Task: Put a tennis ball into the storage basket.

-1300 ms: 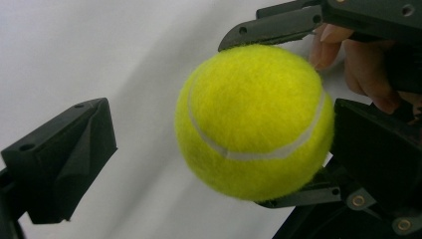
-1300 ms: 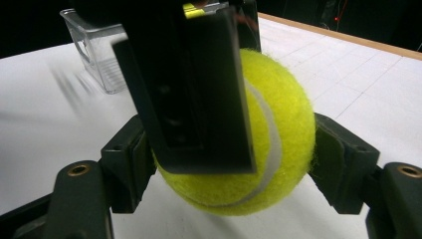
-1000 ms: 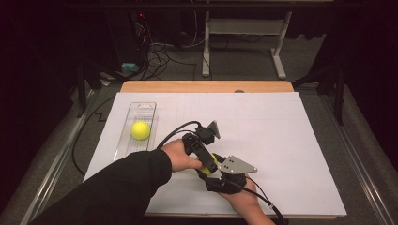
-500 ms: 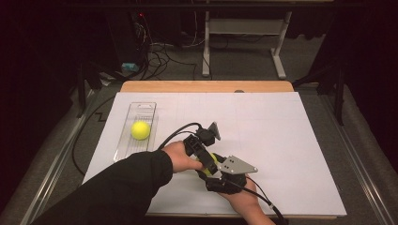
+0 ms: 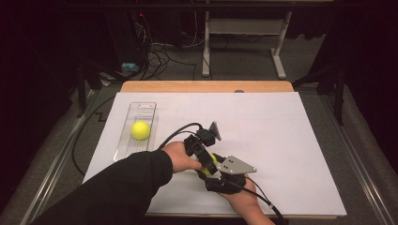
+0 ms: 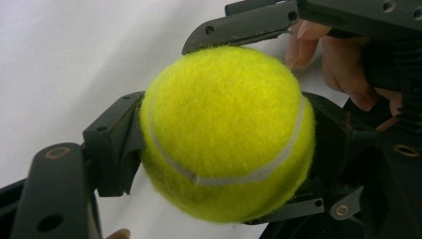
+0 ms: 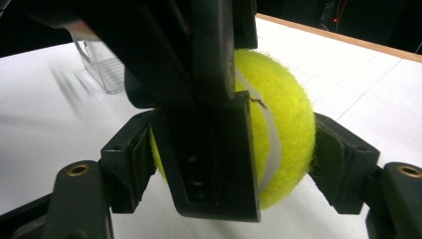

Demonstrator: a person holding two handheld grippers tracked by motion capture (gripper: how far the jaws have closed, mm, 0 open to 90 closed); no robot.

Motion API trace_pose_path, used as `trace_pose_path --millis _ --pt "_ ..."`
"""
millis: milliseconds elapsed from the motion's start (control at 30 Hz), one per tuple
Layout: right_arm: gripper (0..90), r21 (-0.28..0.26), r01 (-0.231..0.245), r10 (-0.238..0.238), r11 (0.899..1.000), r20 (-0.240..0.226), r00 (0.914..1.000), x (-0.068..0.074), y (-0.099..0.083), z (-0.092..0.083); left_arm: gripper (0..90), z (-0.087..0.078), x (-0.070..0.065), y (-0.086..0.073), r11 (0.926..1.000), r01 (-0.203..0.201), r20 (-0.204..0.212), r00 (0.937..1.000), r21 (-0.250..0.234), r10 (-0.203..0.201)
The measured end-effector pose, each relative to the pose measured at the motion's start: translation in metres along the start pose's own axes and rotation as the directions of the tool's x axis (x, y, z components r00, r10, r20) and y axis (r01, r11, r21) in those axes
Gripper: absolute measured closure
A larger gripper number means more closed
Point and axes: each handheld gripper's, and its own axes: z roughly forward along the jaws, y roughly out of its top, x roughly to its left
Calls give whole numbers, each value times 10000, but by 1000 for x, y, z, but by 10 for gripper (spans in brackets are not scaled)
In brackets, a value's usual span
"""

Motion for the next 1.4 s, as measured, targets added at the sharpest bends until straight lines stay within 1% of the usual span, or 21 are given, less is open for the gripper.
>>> trace_pose_path --millis 133,300,433,600,700,767,867,1000,1033,1167,1233,1267,1300,1367,1400 --pt "270 -22 -21 21 10000 -8 10000 0 0 1 261 0 0 0 10000 -12 -61 10000 50 12" --pt "269 -10 53 -53 10000 51 10000 1 -1 1 262 0 -1 0 10000 -16 -140 9999 -19 16" --pt "266 1 78 -78 10000 62 10000 1 -1 1 264 0 -2 0 9999 -60 -234 9997 82 62" --pt "263 -51 128 -128 9999 87 9999 2 -1 2 265 0 -3 0 9999 -85 -293 9995 80 87" --pt "262 -84 158 -157 9998 73 9999 2 -1 2 265 0 -3 0 10000 -50 -301 9995 53 52" --pt "261 -36 131 -130 9999 67 9999 2 -1 1 265 0 -3 0 9999 -91 -326 9994 135 95" --pt "258 -39 198 -198 9998 53 9998 2 -1 2 265 0 -3 0 9998 -73 -336 9994 164 79" --pt "248 -58 150 -150 9999 0 9999 1 -1 2 265 0 -3 0 9997 -98 -369 9993 202 105" --pt "242 -90 199 -199 9998 -7 9998 1 -1 2 265 1 -3 0 9998 -98 -347 9993 177 104" --pt "199 -20 74 -75 10000 -49 10000 2 -2 4 266 1 -4 1 9998 -96 -344 9994 185 102" --pt "160 78 252 -252 9997 -95 9996 1 -2 5 266 1 -4 1 9997 -112 -364 9993 216 120" --pt "149 90 123 -122 9999 -96 9999 2 -3 5 265 1 -4 1 9998 -106 -340 9994 193 113" --pt "142 97 106 -105 9999 -104 9999 2 -3 6 266 0 -4 1 9998 -97 -349 9993 199 104" --pt "112 114 117 -116 9999 -91 9999 2 -3 6 266 0 -4 0 9998 -49 -361 9993 167 55" --pt "100 54 177 -177 9998 -52 9998 1 -3 6 266 0 -3 0 9997 -74 -376 9993 229 83"
